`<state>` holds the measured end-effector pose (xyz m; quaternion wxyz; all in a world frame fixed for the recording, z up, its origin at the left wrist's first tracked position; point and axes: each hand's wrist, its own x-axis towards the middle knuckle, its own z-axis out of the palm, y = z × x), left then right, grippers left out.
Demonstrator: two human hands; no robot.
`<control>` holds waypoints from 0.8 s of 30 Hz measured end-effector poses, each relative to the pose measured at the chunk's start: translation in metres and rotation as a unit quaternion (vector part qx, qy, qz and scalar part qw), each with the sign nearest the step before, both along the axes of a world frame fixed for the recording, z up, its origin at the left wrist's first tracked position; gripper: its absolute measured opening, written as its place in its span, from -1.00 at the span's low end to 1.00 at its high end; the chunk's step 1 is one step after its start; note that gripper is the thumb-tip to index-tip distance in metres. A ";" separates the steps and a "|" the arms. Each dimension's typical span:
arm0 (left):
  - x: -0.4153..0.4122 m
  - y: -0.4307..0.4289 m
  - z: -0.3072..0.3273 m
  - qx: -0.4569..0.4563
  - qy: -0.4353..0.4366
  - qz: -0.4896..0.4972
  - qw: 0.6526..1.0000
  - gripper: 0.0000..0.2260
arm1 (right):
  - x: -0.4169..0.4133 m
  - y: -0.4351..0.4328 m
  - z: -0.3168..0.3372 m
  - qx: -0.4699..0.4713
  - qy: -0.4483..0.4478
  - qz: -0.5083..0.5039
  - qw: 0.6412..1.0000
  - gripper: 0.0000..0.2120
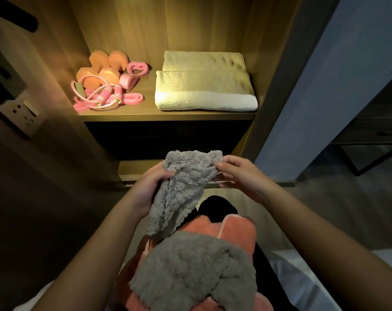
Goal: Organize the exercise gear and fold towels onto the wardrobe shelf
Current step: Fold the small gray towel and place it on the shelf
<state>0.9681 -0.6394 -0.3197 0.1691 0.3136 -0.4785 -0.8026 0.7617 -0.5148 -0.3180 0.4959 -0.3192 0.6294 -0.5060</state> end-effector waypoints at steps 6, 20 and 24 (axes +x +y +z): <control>-0.003 -0.004 0.009 -0.090 -0.080 0.019 0.993 -0.66 | 0.003 -0.015 0.008 -0.043 -0.011 -0.046 0.998 -0.87; -0.075 -0.072 0.109 -0.541 -0.084 -0.182 0.817 -0.56 | -0.026 -0.067 0.135 -0.083 0.190 0.073 0.976 -0.78; -0.096 -0.078 0.110 -0.529 -0.059 -0.156 0.832 -0.87 | -0.042 -0.069 0.144 -0.079 0.236 0.088 0.964 -0.79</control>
